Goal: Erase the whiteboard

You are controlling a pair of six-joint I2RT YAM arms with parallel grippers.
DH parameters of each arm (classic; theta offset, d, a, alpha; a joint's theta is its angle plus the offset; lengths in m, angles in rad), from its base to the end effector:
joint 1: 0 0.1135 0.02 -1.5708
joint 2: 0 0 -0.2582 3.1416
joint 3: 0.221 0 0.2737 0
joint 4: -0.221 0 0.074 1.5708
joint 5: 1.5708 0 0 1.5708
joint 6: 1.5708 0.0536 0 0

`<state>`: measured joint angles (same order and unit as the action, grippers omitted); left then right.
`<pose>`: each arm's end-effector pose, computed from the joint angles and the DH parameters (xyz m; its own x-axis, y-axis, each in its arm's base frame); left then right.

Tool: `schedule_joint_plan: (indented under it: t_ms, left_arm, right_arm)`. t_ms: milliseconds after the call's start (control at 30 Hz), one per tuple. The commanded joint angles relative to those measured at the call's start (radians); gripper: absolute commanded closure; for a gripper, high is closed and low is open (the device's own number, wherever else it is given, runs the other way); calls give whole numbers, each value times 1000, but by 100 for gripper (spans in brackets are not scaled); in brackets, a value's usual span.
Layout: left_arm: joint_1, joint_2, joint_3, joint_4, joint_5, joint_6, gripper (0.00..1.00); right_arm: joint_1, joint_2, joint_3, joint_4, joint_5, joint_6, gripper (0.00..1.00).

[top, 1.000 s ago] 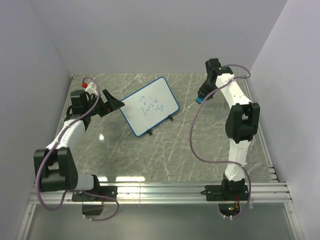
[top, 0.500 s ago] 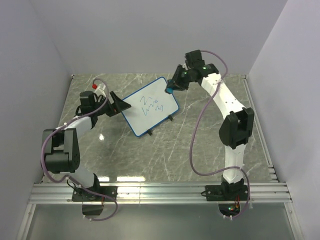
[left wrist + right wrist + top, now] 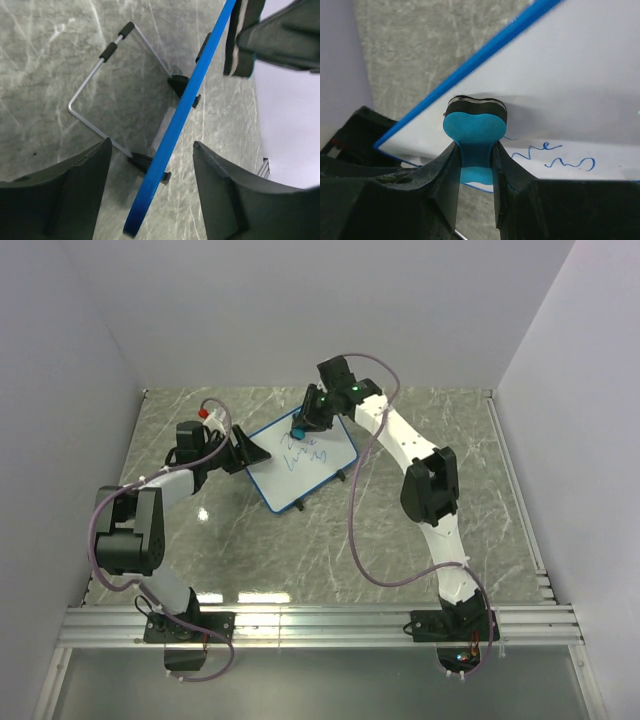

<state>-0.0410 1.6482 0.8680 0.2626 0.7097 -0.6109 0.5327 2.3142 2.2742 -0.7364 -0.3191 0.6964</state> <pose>0.3699 -0.0501 0.1690 -0.7473 -0.4048 -0.5269 0.2053 0.6135 -0.7626 0.4679 0.2954 0.2653 -0.8961 0.1788 -0.4063 -0.1306 0.7686 0.6263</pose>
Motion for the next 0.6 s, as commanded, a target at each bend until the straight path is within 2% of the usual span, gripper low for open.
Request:
schedule_joint_plan:
  t_ms: [0,33,67,300,333,367,567]
  left_arm:
    - [-5,36,39,-10,-10,34,32]
    - [-7,44,42,-16,-12,37,40]
    - [-8,53,42,-16,-9,39,43]
    - [-31,65,49,-51,-52,80,55]
    - [-36,67,51,-56,-58,83,64]
    - [-39,70,52,-56,-56,86,68]
    - [-65,74,62,-94,-91,121,81]
  right_arm:
    - [36,-9,61,-37,103,0,100]
    - [42,-15,50,-37,118,0,100]
    - [47,-18,27,-35,127,2,100]
    - [75,-15,7,-78,189,-3,100]
    - [87,-15,5,-77,196,-6,100]
    - [95,-15,1,-75,195,-6,100]
    - [131,25,33,-34,135,15,100]
